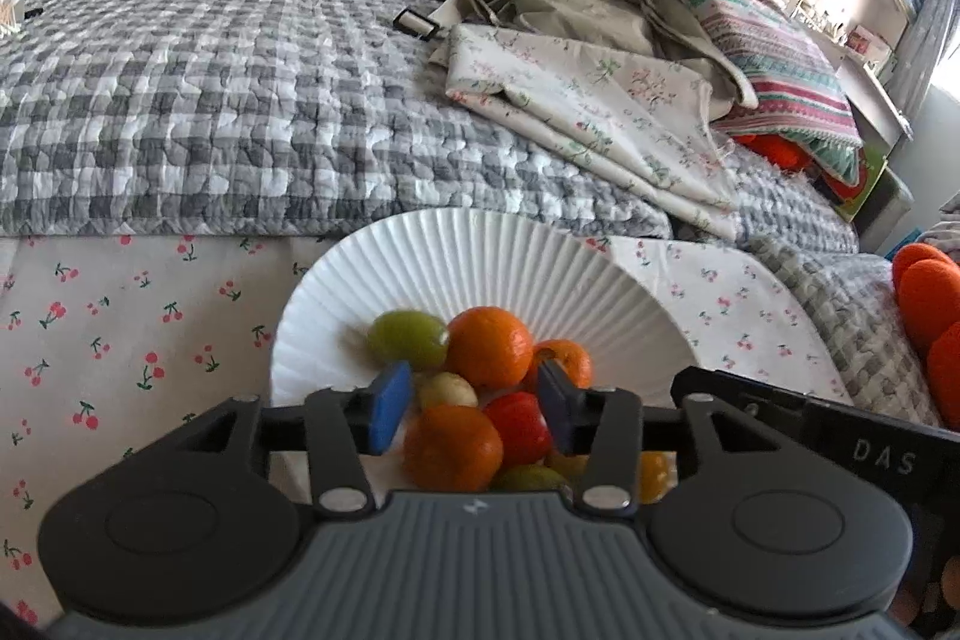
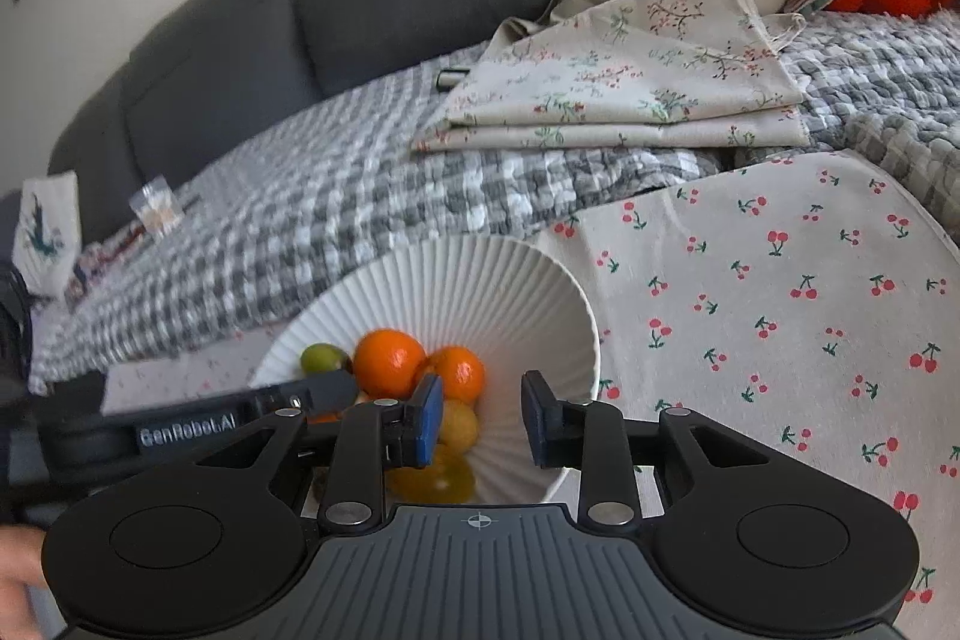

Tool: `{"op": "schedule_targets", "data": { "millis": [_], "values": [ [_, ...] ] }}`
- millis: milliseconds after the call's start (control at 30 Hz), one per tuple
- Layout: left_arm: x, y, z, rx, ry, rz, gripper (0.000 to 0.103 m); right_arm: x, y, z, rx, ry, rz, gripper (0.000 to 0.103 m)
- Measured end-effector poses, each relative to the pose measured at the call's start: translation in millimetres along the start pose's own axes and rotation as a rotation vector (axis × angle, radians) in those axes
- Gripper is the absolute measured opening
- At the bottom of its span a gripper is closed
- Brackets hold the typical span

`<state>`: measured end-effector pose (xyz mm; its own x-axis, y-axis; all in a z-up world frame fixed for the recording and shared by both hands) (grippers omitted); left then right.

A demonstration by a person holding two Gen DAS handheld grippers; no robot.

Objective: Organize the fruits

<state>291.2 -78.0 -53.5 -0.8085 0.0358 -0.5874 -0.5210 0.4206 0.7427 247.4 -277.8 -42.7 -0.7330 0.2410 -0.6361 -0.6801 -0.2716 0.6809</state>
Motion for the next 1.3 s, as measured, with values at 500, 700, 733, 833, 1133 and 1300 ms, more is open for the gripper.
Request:
{"op": "schedule_targets", "data": {
  "millis": [500, 700, 733, 833, 1133, 1300],
  "values": [
    [24.8, 75.7, -11.4, -0.052, 0.073, -0.059, 0.064, 16.2, 60.1, 22.6, -0.025, 0.029, -0.053, 0.033],
    [48.1, 108.3, -12.2, -0.134, 0.103, -0.071, 0.075, 37.0, 92.7, 48.4, -0.008, 0.112, -0.075, 0.038],
    [52.5, 113.6, -13.1, -0.148, 0.099, -0.076, 0.078, 40.4, 97.4, 51.6, -0.010, 0.117, -0.077, 0.039],
    [65.1, 129.6, -15.0, -0.196, 0.084, -0.093, 0.080, 51.2, 110.4, 59.7, -0.023, 0.120, -0.083, 0.042],
    [93.0, 161.8, -17.1, -0.247, 0.068, -0.117, 0.085, 83.7, 140.2, 68.3, 0.012, 0.132, -0.094, 0.053],
    [106.1, 171.8, -17.5, -0.257, 0.062, -0.111, 0.087, 99.2, 151.9, 72.6, 0.034, 0.150, -0.103, 0.066]
  ]
}}
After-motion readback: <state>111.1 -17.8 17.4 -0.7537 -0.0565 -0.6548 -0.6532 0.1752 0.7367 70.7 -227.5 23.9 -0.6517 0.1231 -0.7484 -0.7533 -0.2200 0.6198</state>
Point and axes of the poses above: each gripper's, at about its wrist camera, not at the fingertips, and y roughly against the way its jaws point, z to its left, x to its underside, the point moved 3 cm from there along -y, roughly the way its jaws point, and after that the axes turned 8 degrees about z, right-handed, at the moved point
